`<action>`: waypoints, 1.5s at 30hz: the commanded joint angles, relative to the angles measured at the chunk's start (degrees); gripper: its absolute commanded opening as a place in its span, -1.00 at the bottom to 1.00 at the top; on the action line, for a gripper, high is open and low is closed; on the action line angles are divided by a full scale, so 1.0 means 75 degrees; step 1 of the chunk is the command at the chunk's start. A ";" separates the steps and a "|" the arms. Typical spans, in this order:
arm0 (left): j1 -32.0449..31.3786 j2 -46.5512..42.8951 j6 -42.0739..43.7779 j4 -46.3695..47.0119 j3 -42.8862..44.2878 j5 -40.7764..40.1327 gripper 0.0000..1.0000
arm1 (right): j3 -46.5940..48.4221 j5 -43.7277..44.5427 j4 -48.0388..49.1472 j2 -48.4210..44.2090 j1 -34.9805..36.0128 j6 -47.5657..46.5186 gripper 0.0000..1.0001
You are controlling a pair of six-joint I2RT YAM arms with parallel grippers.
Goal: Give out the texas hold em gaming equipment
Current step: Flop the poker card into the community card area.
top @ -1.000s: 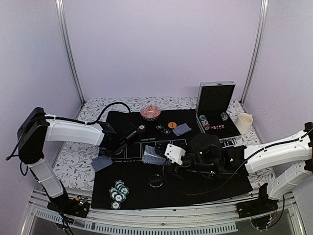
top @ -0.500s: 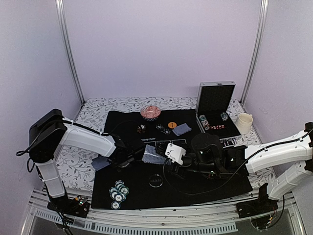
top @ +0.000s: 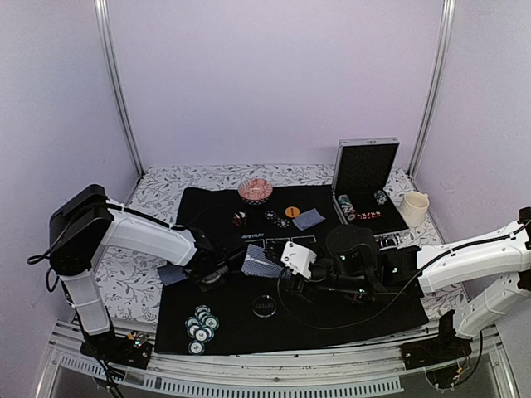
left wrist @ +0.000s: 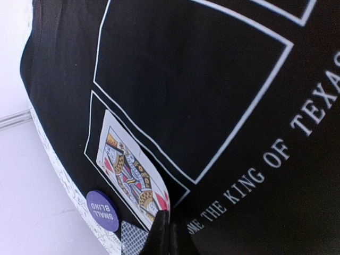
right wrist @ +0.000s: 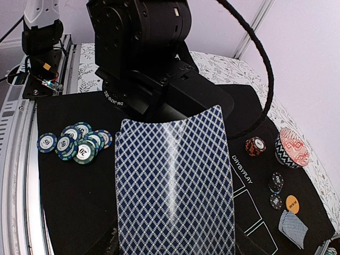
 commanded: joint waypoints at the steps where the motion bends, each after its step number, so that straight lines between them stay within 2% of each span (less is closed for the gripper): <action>1: -0.0067 -0.0012 0.0223 0.0223 0.0111 -0.0383 -1.00 | -0.0037 0.0080 0.0121 -0.0261 -0.0036 0.0071 -0.02; 10: 0.0208 0.0107 0.0313 0.0421 0.0063 -0.0172 -1.00 | -0.0056 0.0076 0.0127 -0.0272 -0.0029 0.0095 -0.02; 17: 0.0212 0.0085 0.0015 0.0020 -0.0013 0.0112 -1.00 | -0.0123 0.0091 0.0109 -0.0375 -0.0036 0.0117 -0.02; 25: 0.0077 -0.0319 -0.0118 -0.0205 0.0073 0.1032 -0.44 | -0.0195 0.0172 0.0033 -0.0515 -0.0036 0.0188 -0.02; 34: 0.0121 -0.1353 -0.0350 -0.0230 0.0263 0.1990 -0.14 | -0.0180 0.0248 -0.0048 -0.0587 -0.0036 0.0167 -0.02; 41: 0.0550 -0.2608 -0.0807 0.0200 0.0475 0.3407 0.39 | -0.0134 0.0250 -0.0140 -0.0590 -0.0028 0.0216 -0.02; 45: 0.0845 -0.3681 -0.1041 0.0711 0.0442 0.4937 0.72 | -0.0073 0.0264 -0.0171 -0.0541 -0.0029 0.0206 -0.02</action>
